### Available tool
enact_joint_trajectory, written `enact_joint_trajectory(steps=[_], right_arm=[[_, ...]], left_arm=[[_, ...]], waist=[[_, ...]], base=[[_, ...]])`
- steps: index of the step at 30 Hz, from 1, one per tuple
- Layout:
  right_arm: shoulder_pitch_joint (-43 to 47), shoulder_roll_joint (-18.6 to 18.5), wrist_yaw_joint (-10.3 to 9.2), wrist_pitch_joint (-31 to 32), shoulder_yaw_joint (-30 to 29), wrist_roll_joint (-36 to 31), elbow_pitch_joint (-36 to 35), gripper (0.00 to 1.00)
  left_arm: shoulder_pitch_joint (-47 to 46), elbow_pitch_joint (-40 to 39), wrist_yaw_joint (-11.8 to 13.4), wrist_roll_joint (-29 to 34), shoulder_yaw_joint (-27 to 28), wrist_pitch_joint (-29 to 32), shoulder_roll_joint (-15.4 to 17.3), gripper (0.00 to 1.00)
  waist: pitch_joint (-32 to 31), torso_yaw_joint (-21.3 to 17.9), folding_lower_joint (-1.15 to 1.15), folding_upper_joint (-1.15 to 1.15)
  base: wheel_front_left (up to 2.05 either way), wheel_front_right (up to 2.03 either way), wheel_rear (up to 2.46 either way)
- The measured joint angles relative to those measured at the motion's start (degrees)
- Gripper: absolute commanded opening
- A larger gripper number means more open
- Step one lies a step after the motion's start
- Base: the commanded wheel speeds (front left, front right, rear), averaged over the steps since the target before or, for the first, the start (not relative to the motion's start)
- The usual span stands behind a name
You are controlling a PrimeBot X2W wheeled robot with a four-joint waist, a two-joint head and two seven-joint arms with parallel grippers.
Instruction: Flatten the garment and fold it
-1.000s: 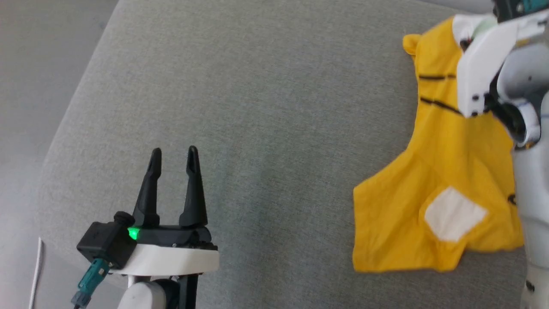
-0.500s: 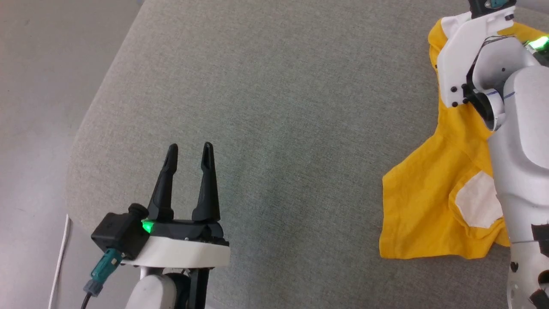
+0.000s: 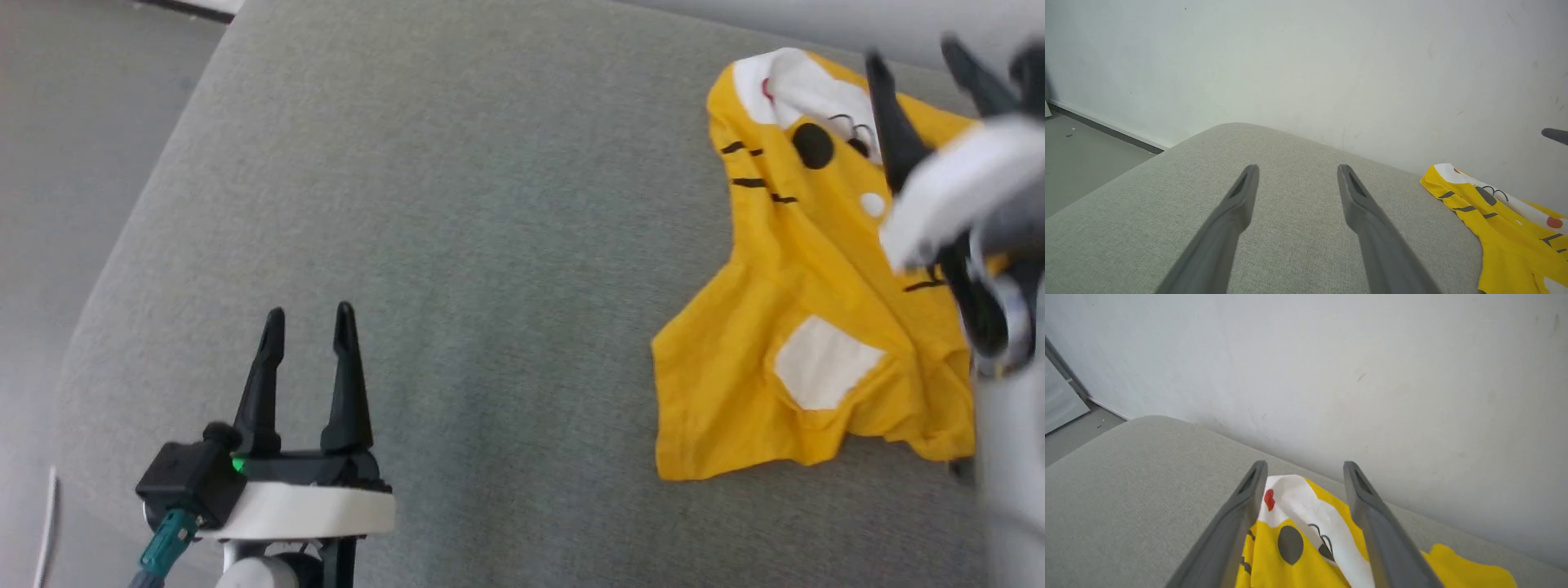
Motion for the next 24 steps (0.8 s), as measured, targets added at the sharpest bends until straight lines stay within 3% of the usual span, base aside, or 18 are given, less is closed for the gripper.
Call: enact_joint_trajectory(steps=[5, 9, 15, 19, 24], right_arm=[[21.1, 4.5, 0.01, -2.5, -8.1, -0.9, -15.2, 1.00], [34.7, 6.2, 0.00, -7.0, -14.2, 1.7, -22.5, 1.00], [44.3, 6.1, 0.00, -16.8, -19.5, 10.1, -20.1, 1.00], [45.0, 6.2, 0.00, -19.4, -20.2, 11.0, -19.1, 1.00], [43.6, 6.2, 0.00, -19.4, -21.4, 10.1, -19.9, 1.00]], left_arm=[[2.6, -0.6, -1.0, 1.3, 1.7, 0.0, 0.0, 1.00], [4.1, -1.4, -1.5, 1.9, 2.4, 0.0, 0.0, 1.00], [6.5, -1.7, -1.9, 4.5, 2.5, 0.0, 0.0, 1.00], [6.8, -1.4, -2.5, 7.1, -0.3, 1.2, 0.2, 1.00], [4.6, -0.7, -5.6, 9.4, -8.2, 14.3, 0.7, 1.00]], waist=[[-2.3, -4.0, 0.00, 0.00], [-4.0, -7.1, -0.01, 0.00], [-5.9, -11.3, -0.01, 0.00], [-7.1, -13.1, 0.00, 0.00], [-7.6, -13.9, 0.00, 0.00]], base=[[0.00, 0.00, 0.00], [0.00, 0.00, 0.00], [0.00, 0.00, 0.00], [0.00, 0.00, 0.00], [0.00, 0.00, 0.00]])
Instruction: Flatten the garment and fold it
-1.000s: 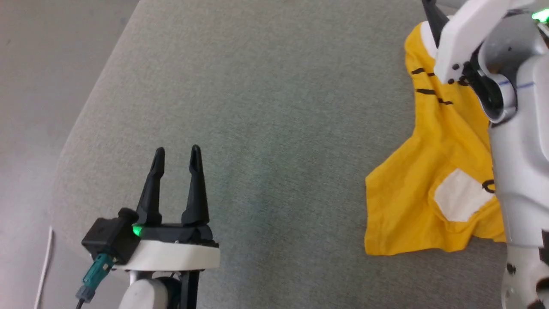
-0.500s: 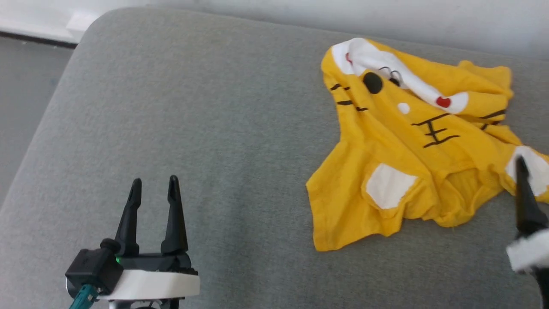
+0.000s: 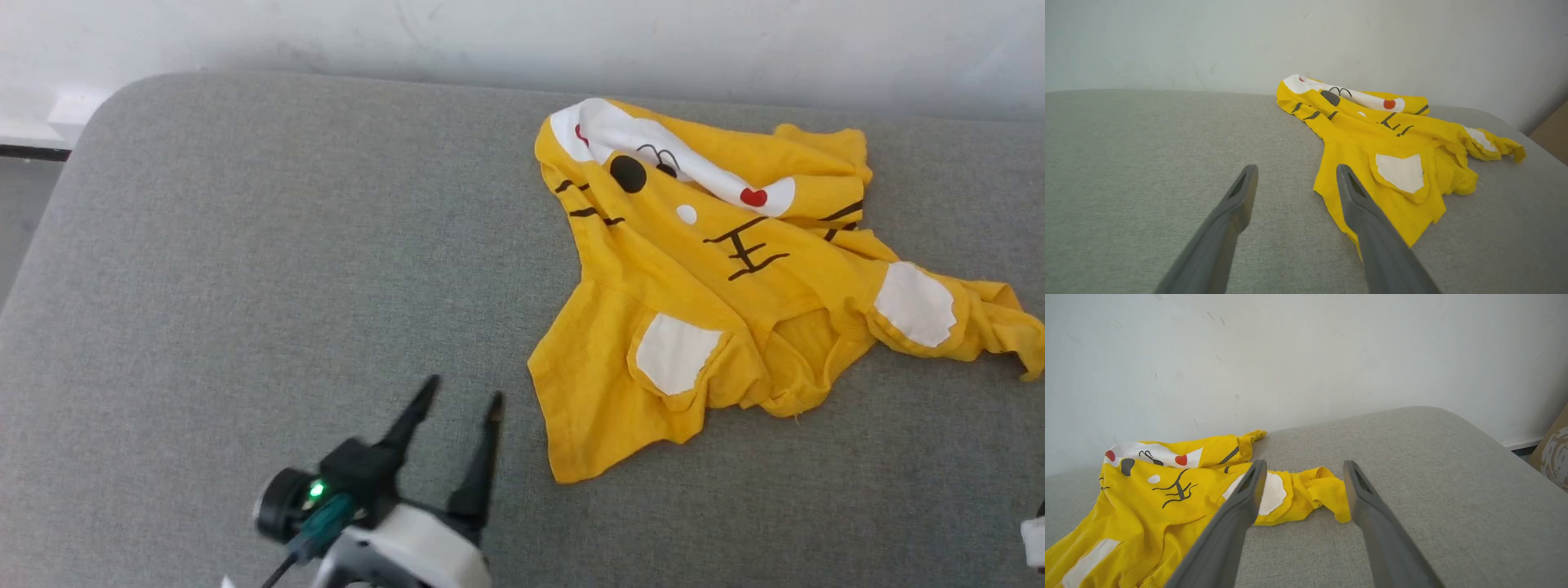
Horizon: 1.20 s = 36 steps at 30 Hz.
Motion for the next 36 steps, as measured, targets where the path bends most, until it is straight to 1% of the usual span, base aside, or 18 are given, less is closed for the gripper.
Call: enact_joint_trajectory(steps=[2, 5, 9, 11, 13, 16, 23, 30, 31, 32, 34, 36], right_arm=[[-0.9, 0.0, 0.00, 0.0, 0.0, 0.0, -0.3, 1.00], [-1.9, 0.0, 0.00, 0.2, 0.7, 0.2, -0.1, 1.00], [-2.2, 0.0, 0.00, 0.3, 2.0, 0.7, 0.5, 1.00], [-2.5, 0.0, 0.00, 0.0, 2.3, 1.1, 1.0, 1.00], [-2.7, 0.0, 0.00, -0.1, 2.3, 1.1, 1.3, 1.00], [-2.8, 0.0, 0.00, -0.3, 2.3, 1.1, 2.0, 1.00], [-3.3, 0.0, 0.00, -0.6, 2.8, 1.1, 3.1, 1.00], [-4.3, 0.0, 0.00, -0.6, 3.6, 1.5, 4.0, 1.00], [-4.5, 0.0, 0.00, -0.6, 3.7, 1.5, 4.2, 1.00], [-4.7, 0.0, 0.00, -0.6, 3.7, 1.5, 4.3, 1.00], [-5.2, 0.0, 0.00, -0.6, 3.8, 1.5, 4.4, 1.00], [-5.4, 0.0, 0.00, -0.6, 3.8, 1.5, 4.5, 1.00]], left_arm=[[-1.9, 0.2, -0.8, -0.4, -2.8, 4.4, -0.1, 1.00], [-4.3, 1.6, -1.0, 0.0, -6.3, 10.7, -0.2, 1.00], [-5.3, 4.2, -0.8, 0.0, -8.5, 17.2, -0.3, 1.00], [-5.4, 5.2, -0.1, 0.0, -8.9, 19.4, -0.3, 1.00], [-5.4, 5.5, 1.2, -0.3, -9.0, 20.1, -0.4, 1.00], [-5.4, 6.3, 2.2, -0.8, -9.6, 20.1, -0.4, 1.00], [-7.3, 7.6, 2.7, -4.0, -11.5, 20.2, -0.5, 1.00], [-10.0, 10.3, 3.3, -11.7, -12.7, 23.3, -0.7, 1.00], [-10.5, 10.8, 3.4, -11.9, -13.0, 23.4, -0.7, 0.93], [-11.1, 11.4, 3.7, -12.0, -13.2, 23.4, -0.7, 0.00], [-12.3, 12.4, 3.7, -12.3, -13.5, 23.4, -0.6, 0.00], [-13.1, 13.1, 3.7, -13.9, -13.8, 23.0, -0.7, 0.00]], waist=[[0.4, 0.1, 0.01, 0.00], [1.4, 0.2, 0.02, 0.00], [2.8, 0.0, 0.02, 0.00], [3.5, -0.2, 0.02, 0.00], [4.2, -0.5, 0.02, 0.00], [4.9, -1.0, 0.01, 0.00], [6.1, -1.6, 0.01, 0.00], [7.0, -1.9, 0.00, 0.00], [7.1, -2.0, 0.00, 0.00], [7.3, -2.0, 0.00, 0.00], [7.5, -2.2, 0.00, 0.00], [7.6, -2.1, 0.01, 0.00]], base=[[0.00, 0.00, 0.00], [0.00, 0.00, 0.00], [0.00, 0.00, 0.00], [0.00, 0.00, 0.00], [0.00, 0.00, 0.00], [0.00, 0.00, 0.00], [0.00, 0.00, 0.00], [0.00, 0.00, 0.00], [0.00, 0.00, 0.00], [0.00, 0.00, 0.00], [0.00, 0.00, 0.00], [0.00, 0.00, 0.00]])
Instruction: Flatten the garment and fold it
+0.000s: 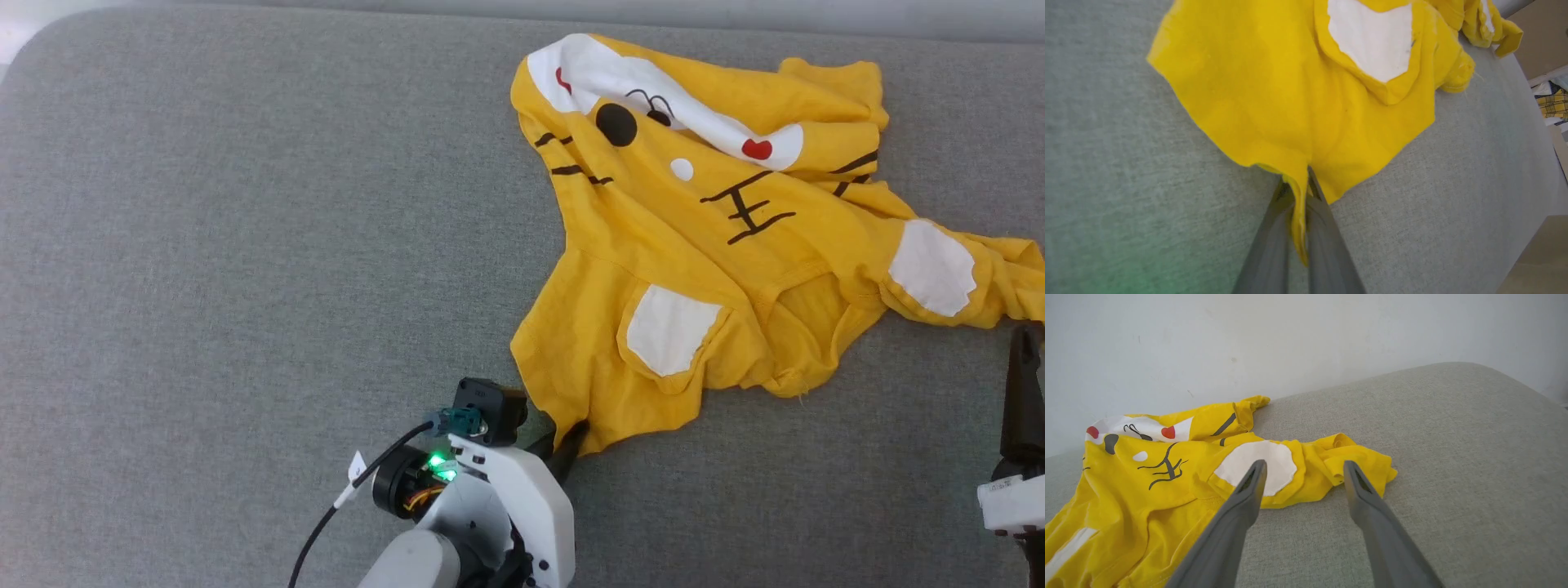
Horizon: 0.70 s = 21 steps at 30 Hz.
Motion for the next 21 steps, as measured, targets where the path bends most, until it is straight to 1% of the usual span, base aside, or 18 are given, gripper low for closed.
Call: enact_joint_trajectory(steps=[4, 7, 10, 14, 18, 21], right_arm=[[0.0, 0.0, 0.00, 0.0, -0.3, 0.0, 0.1, 1.00], [0.0, 0.0, 0.00, 0.1, -0.5, -0.1, 0.2, 1.00], [0.1, 0.0, 0.00, 0.6, -0.9, -0.4, 0.1, 1.00], [0.6, 0.0, 0.00, 1.4, -0.9, -0.5, -0.1, 1.00], [1.6, 0.0, 0.00, 2.4, -1.2, -0.6, -0.4, 1.00], [2.2, 0.0, 0.00, 3.2, -1.4, -1.1, -0.9, 1.00]], left_arm=[[-0.1, 0.1, 0.6, -1.0, 0.2, -1.6, -0.2, 0.00], [1.3, -1.8, 2.3, -2.8, 2.5, -3.5, -0.6, 0.00], [4.4, -6.2, 4.9, -5.1, 7.5, -5.7, 0.1, 0.00], [9.7, -11.9, 8.7, -6.6, 14.3, -7.3, 2.9, 0.00], [16.7, -16.5, 11.9, -10.3, 22.6, -8.6, 4.8, 0.00], [21.0, -18.5, 14.6, -11.0, 29.5, -10.3, 6.9, 0.00]], waist=[[-0.3, 0.3, 0.00, 0.00], [-1.1, 0.5, 0.00, 0.00], [-2.2, 0.9, 0.01, 0.00], [-3.9, 1.8, 0.00, 0.00], [-5.3, 3.2, 0.00, 0.00], [-6.1, 4.5, 0.00, 0.00]], base=[[0.00, 0.00, 0.00], [0.00, 0.00, 0.00], [0.00, 0.00, 0.00], [0.00, 0.00, 0.00], [0.00, 0.00, 0.00], [0.00, 0.00, 0.00]])
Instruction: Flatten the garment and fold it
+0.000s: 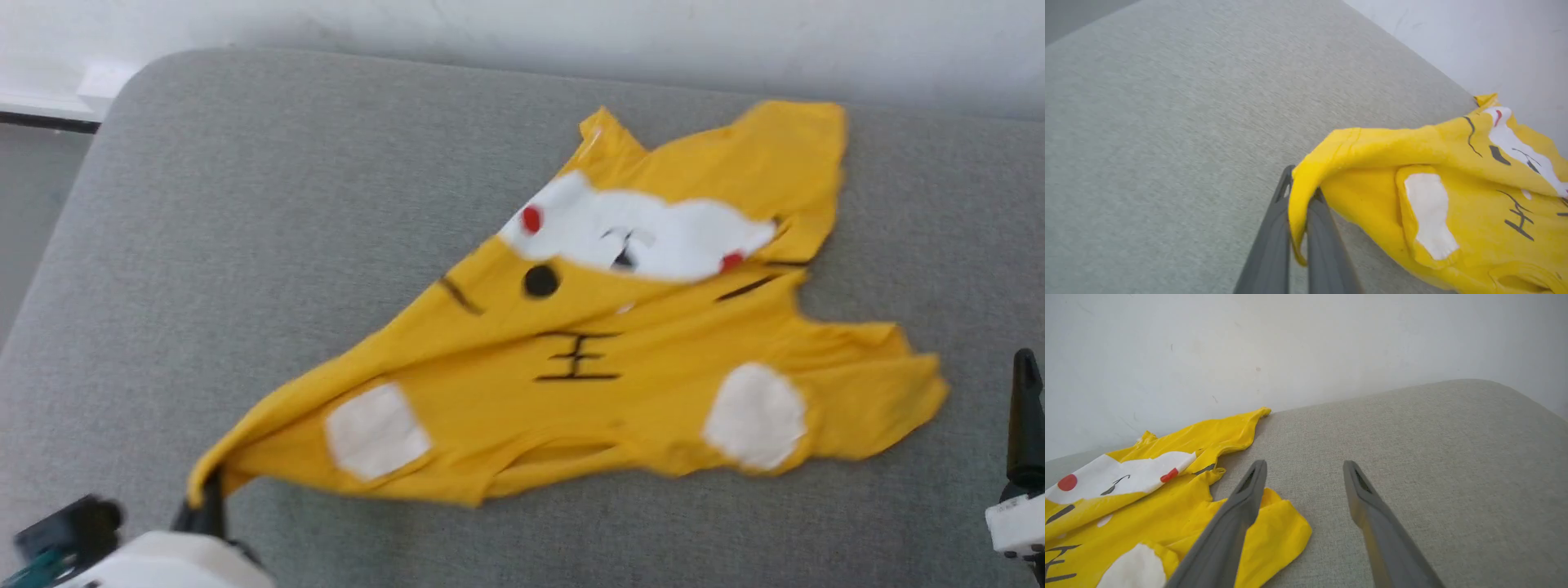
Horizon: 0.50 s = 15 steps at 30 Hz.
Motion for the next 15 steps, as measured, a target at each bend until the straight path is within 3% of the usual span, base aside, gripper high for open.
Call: enact_joint_trajectory(steps=[6, 10, 15], right_arm=[[0.5, 0.0, 0.00, 2.9, 1.1, -1.3, -1.2, 1.00], [0.7, 0.0, 0.00, 7.3, 4.1, -3.4, -2.3, 1.00], [0.7, 0.0, 0.00, 17.3, 8.0, -7.7, -5.1, 1.00]], left_arm=[[3.2, -2.0, 1.6, 0.0, 6.2, -1.7, 2.9, 0.00], [2.8, -3.0, 1.1, -0.5, 3.6, -1.7, 1.8, 0.00], [-0.3, -2.3, -0.3, -0.3, -0.5, -1.6, 1.1, 0.00]], waist=[[-1.2, 2.2, 0.00, 0.00], [-1.4, 2.8, 0.00, 0.00], [-0.8, 2.7, 0.00, 0.00]], base=[[0.00, 0.00, 0.00], [0.00, 0.00, 0.00], [0.00, 0.00, 0.00]])
